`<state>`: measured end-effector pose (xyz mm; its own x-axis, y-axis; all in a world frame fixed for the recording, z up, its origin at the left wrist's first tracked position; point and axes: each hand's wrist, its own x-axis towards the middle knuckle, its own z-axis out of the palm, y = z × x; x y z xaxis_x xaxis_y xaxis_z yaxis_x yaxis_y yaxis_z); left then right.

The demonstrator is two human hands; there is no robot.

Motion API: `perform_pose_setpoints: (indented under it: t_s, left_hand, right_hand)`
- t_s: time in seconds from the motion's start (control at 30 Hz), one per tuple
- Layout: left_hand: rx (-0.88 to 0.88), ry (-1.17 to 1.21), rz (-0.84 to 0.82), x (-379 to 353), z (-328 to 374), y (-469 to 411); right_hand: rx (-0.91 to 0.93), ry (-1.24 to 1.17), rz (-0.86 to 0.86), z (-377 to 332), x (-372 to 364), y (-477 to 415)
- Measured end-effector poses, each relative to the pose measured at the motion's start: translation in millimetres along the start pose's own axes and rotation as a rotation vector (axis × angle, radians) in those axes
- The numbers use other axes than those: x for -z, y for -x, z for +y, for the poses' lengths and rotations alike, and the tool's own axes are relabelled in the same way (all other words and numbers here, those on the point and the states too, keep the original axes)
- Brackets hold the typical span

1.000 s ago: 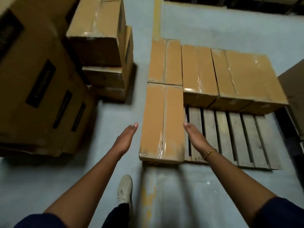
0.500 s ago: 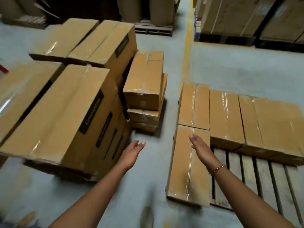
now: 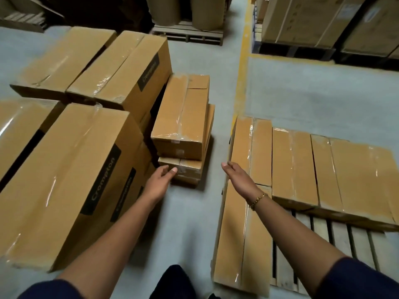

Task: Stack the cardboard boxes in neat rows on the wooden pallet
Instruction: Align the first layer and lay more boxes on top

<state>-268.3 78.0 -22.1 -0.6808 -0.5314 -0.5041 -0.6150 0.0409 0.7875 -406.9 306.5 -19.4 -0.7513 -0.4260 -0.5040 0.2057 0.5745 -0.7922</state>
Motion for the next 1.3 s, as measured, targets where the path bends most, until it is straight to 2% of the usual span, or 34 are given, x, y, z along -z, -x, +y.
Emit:
perform_pose_setpoints:
  t_s: [0.17,0.33,0.7,0.87,0.97,1.17,1.3]
  left_hand:
    - [-0.002,-0.056,0.004,11,29,-74]
    - [0.009,-0.127,0.022,27,48,-188]
    - [0.218,-0.228,0.077,41,42,-401]
    - [0.272,-0.095,0.079,38,33,-452]
    - [0.316,-0.056,0.086,42,19,-474]
    - [0.204,-0.014,0.115,30,-1,-484]
    - [0.156,-0.011,0.120,17,8,-466]
  right_hand:
    - [-0.043,-0.012,-0.005,-27,-3,-70]
    - [-0.093,0.021,0.013,-53,-19,-165]
    - [-0.246,-0.023,0.064,-68,-62,-356]
    - [-0.315,-0.071,0.044,-52,-70,-402]
    - [-0.323,-0.177,0.041,-45,-76,-421]
    - [-0.268,-0.318,0.115,-19,-89,-445]
    - [-0.275,-0.350,0.180,-19,-75,-429]
